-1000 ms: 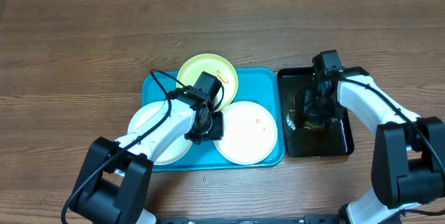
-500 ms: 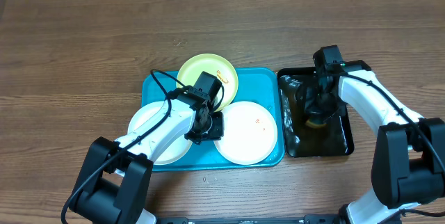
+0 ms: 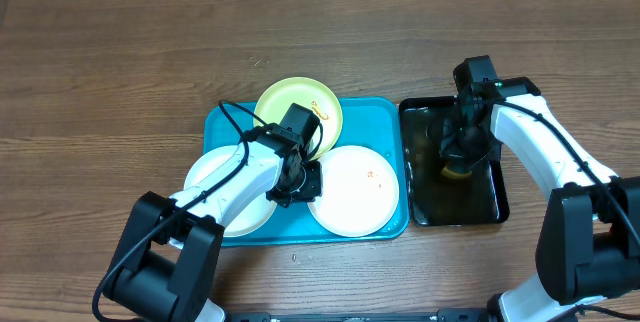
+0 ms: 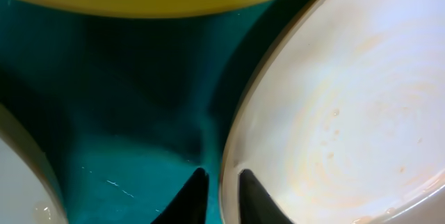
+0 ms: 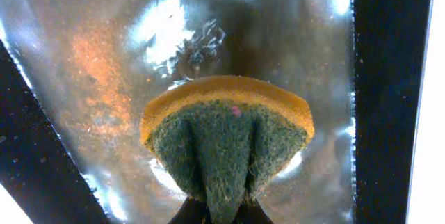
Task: Clean dirty plates on tray and stack at the side
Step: 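Dip and rub the held sponge in the water of the black tray, then carry the sponge with the right gripper over to the cream plate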
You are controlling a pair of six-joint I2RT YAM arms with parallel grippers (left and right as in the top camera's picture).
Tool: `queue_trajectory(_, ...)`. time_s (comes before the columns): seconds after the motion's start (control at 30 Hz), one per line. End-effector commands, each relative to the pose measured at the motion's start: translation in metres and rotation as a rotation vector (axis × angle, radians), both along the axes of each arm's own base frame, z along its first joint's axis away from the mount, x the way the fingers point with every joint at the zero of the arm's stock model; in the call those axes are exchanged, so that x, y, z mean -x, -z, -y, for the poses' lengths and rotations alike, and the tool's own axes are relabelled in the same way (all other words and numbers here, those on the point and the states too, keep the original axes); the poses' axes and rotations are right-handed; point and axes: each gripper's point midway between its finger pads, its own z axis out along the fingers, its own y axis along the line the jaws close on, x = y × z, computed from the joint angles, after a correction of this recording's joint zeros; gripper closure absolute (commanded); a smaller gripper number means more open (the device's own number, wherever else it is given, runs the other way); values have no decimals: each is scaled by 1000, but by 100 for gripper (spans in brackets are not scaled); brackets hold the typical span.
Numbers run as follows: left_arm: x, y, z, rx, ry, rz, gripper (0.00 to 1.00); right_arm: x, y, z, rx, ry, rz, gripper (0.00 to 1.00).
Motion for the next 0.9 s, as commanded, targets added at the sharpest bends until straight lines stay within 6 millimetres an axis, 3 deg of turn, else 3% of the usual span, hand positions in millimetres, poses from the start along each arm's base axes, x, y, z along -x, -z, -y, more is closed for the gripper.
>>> queue_trajectory(0.0,-1,2,1,-10,22,4,90,-9,-17,1,-5,1,54,96)
queue_trajectory(0.1,-2,2,1,-9,22,5,96,-9,-17,1,-4,0,50,96)
queue_trajectory(0.23,-1,2,2,-6,22,4,96,-12,-19,1,-7,0,62,96)
queue_trajectory(0.47,-1,2,2,-7,22,2,96,-15,-42,-6,-17,-16,84,96)
queue_trajectory(0.53,-1,2,2,-7,22,2,96,-15,-48,-17,-50,-55,101,96)
queue_trajectory(0.7,-1,2,1,-7,22,1,96,-3,-59,-73,-245,-228,101,96)
queue_trajectory(0.87,0,2,1,-8,22,-1,96,12,-61,-112,-282,-341,85,96)
